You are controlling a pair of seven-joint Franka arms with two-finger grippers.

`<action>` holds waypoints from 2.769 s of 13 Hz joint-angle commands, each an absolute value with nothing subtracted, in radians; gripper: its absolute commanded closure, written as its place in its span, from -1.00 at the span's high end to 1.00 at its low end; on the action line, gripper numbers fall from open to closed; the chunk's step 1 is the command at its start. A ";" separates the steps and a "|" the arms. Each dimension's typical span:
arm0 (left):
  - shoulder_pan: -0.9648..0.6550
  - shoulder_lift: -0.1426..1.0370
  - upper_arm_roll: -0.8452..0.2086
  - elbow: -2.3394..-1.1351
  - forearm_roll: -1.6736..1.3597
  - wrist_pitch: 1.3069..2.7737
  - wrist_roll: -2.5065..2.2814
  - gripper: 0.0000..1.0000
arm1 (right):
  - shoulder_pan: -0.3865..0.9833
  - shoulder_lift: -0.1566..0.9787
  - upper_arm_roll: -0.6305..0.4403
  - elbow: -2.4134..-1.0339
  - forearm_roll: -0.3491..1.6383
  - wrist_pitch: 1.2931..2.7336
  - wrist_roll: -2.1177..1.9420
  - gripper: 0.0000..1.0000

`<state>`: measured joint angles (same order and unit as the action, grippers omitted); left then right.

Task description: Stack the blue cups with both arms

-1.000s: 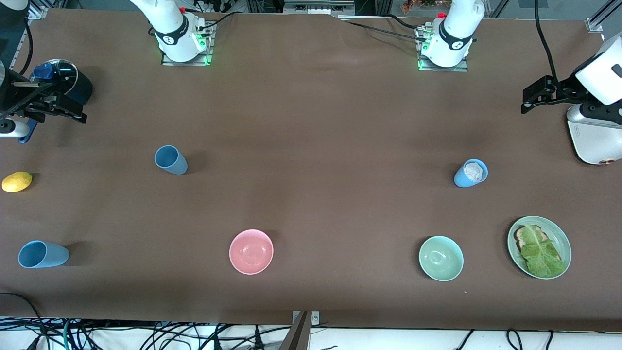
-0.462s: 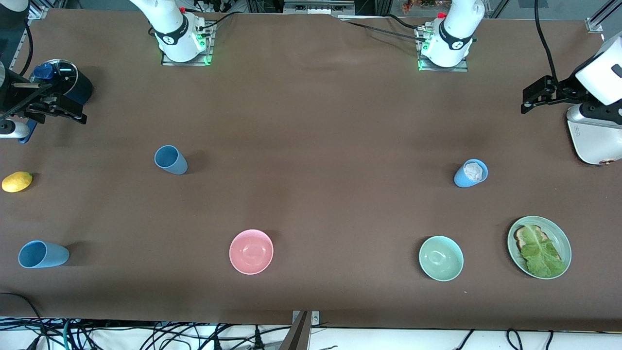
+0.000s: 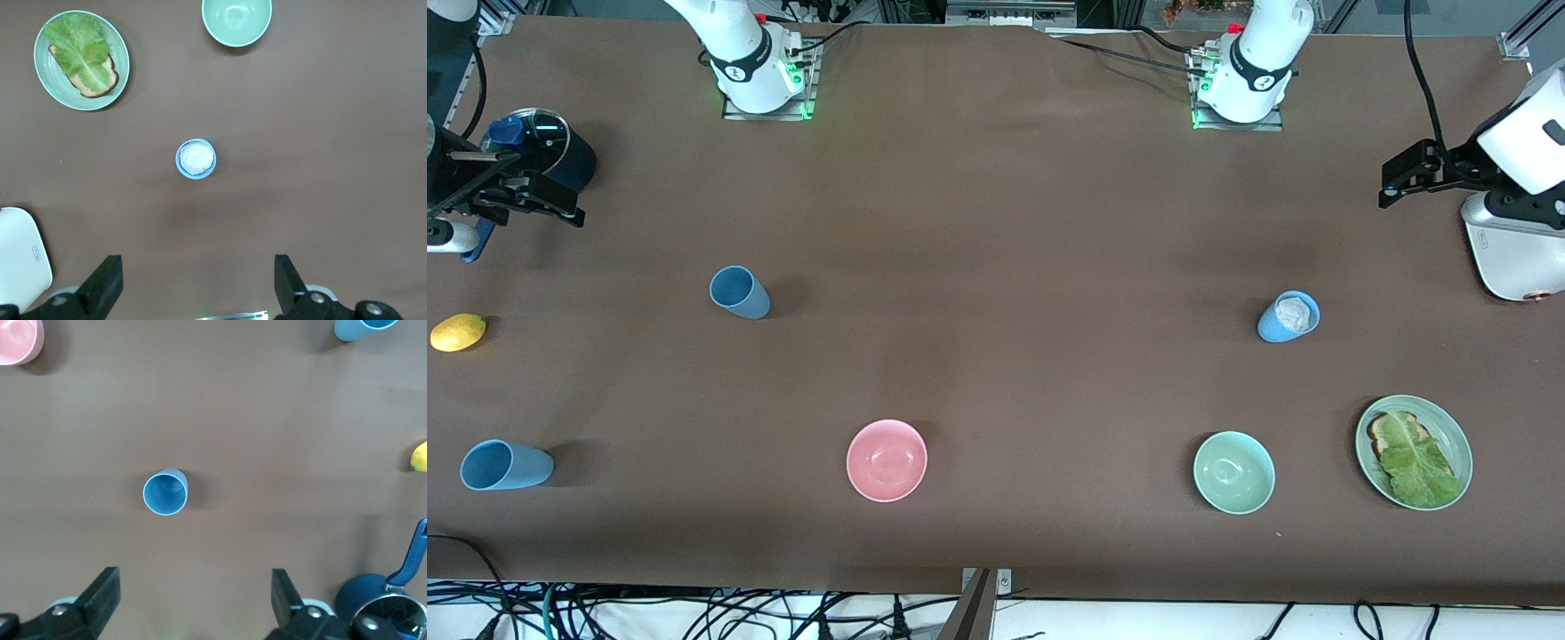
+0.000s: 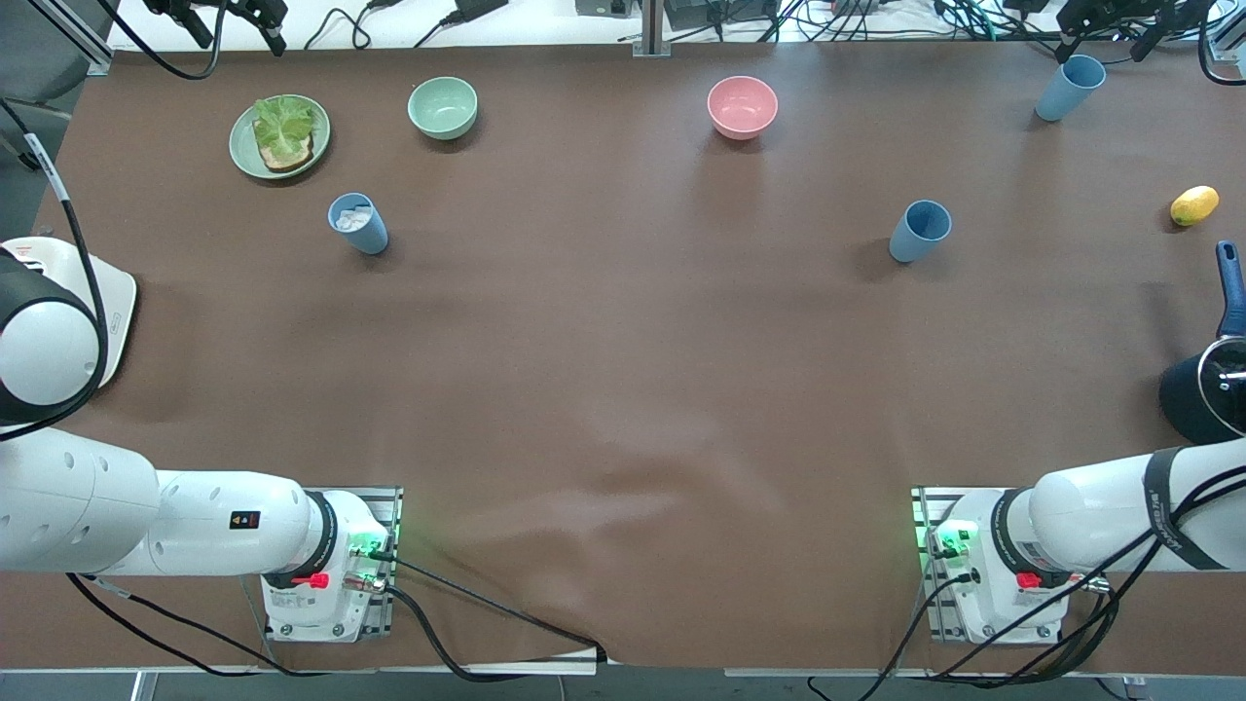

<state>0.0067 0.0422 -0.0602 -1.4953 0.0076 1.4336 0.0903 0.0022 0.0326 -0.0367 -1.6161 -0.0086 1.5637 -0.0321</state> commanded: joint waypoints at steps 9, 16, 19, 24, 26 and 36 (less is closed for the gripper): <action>-0.003 0.040 -0.113 -1.474 0.040 1.419 0.095 1.00 | -0.014 0.023 -0.026 -1.628 -0.014 1.568 -0.032 1.00; 0.005 0.118 -0.110 -1.473 0.112 1.456 0.106 1.00 | -0.015 0.023 -0.026 -1.628 -0.014 1.568 -0.032 1.00; 0.061 0.152 -0.110 -1.482 0.062 1.483 0.106 1.00 | -0.015 0.025 -0.028 -1.629 -0.014 1.566 -0.034 1.00; 0.138 0.206 -0.110 -1.566 0.002 1.600 0.159 1.00 | -0.015 0.025 -0.035 -1.629 -0.014 1.566 -0.034 1.00; 0.146 0.207 -0.110 -1.597 0.002 1.629 0.160 1.00 | -0.015 0.025 -0.037 -1.629 -0.014 1.566 -0.034 1.00; 0.190 0.183 -0.110 -1.899 0.002 1.965 0.164 1.00 | -0.015 0.025 -0.038 -1.631 -0.014 1.566 -0.034 1.00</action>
<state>0.1733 0.2288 -0.1046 -1.8074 0.0202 1.8908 0.1386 -0.0065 0.0335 -0.0430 -1.6206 -0.0086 1.5636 -0.0322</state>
